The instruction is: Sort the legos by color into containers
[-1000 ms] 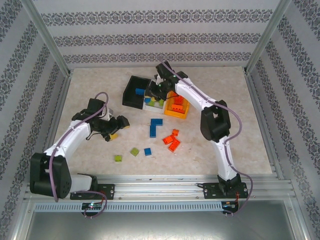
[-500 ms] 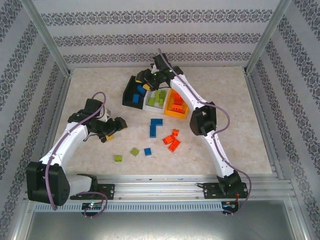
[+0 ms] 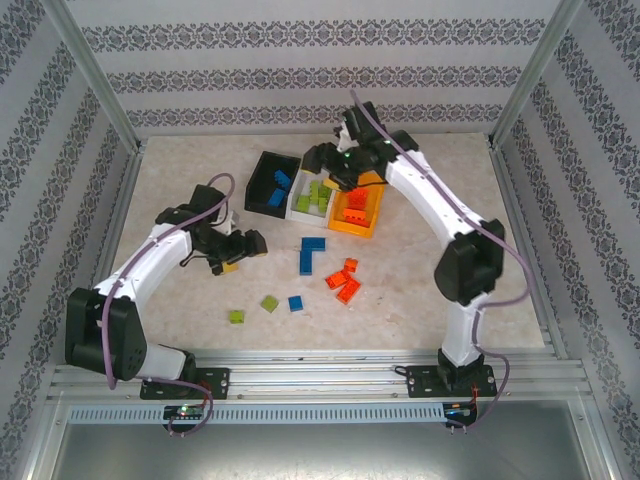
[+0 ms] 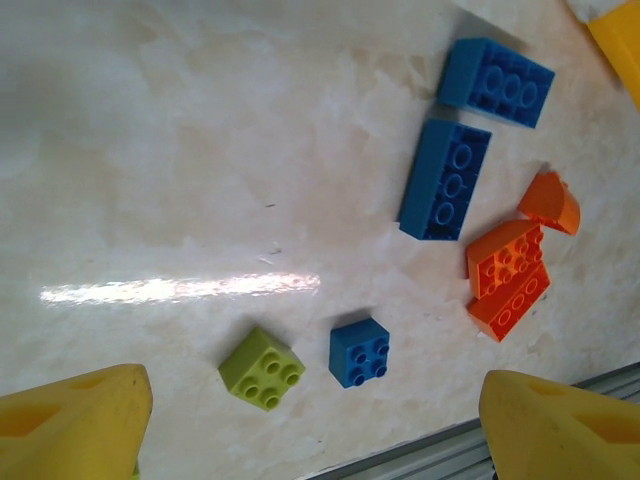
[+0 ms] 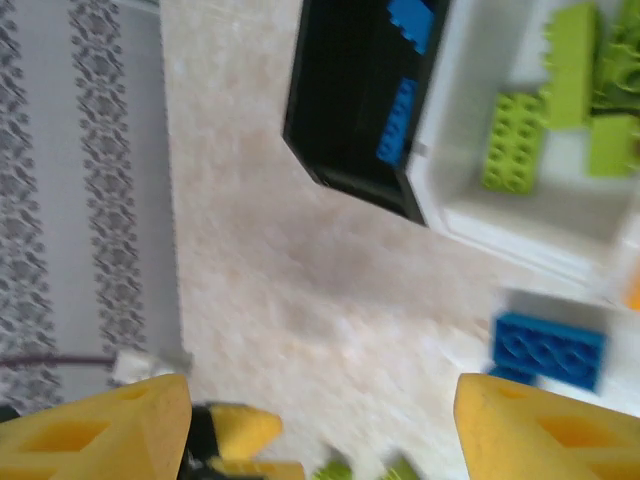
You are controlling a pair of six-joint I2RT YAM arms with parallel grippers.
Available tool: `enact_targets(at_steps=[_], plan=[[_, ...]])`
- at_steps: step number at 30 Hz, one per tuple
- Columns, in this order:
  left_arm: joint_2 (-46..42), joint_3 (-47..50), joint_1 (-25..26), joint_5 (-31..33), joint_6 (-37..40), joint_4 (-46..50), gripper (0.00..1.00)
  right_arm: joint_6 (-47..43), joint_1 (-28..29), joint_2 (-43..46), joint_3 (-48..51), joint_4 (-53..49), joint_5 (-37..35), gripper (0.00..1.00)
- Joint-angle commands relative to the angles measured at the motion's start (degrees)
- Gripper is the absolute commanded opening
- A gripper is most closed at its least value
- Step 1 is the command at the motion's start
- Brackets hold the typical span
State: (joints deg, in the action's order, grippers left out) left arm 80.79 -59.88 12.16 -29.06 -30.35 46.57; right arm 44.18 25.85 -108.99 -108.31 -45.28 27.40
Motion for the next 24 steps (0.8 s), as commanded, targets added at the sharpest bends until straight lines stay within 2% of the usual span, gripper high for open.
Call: enact_targets(at_steps=[1, 6, 12, 17, 24], plan=[[1.5, -2.9, 2.9, 3.1, 1.0, 4.2, 0.86, -4.8, -1.6, 4.9, 9.2, -7.5, -5.1, 0.76], [2.0, -3.3, 4.1, 1.5, -4.8, 4.0, 0.86, -6.7, -2.5, 11.8, 21.4, -10.2, -6.2, 0.83], [4.3, -7.5, 4.4, 1.8, -5.4, 10.1, 0.86, -8.8, -0.2, 17.1, 32.3, -10.7, -8.5, 0.86], [4.1, -7.2, 4.4, 2.2, -6.4, 10.5, 0.86, -12.0, 6.6, 14.0, 35.7, -13.3, -10.8, 0.88], [5.0, -3.1, 4.3, -1.6, -4.7, 4.9, 0.86, -13.1, 14.1, 9.4, 33.8, -14.7, -17.8, 0.87]])
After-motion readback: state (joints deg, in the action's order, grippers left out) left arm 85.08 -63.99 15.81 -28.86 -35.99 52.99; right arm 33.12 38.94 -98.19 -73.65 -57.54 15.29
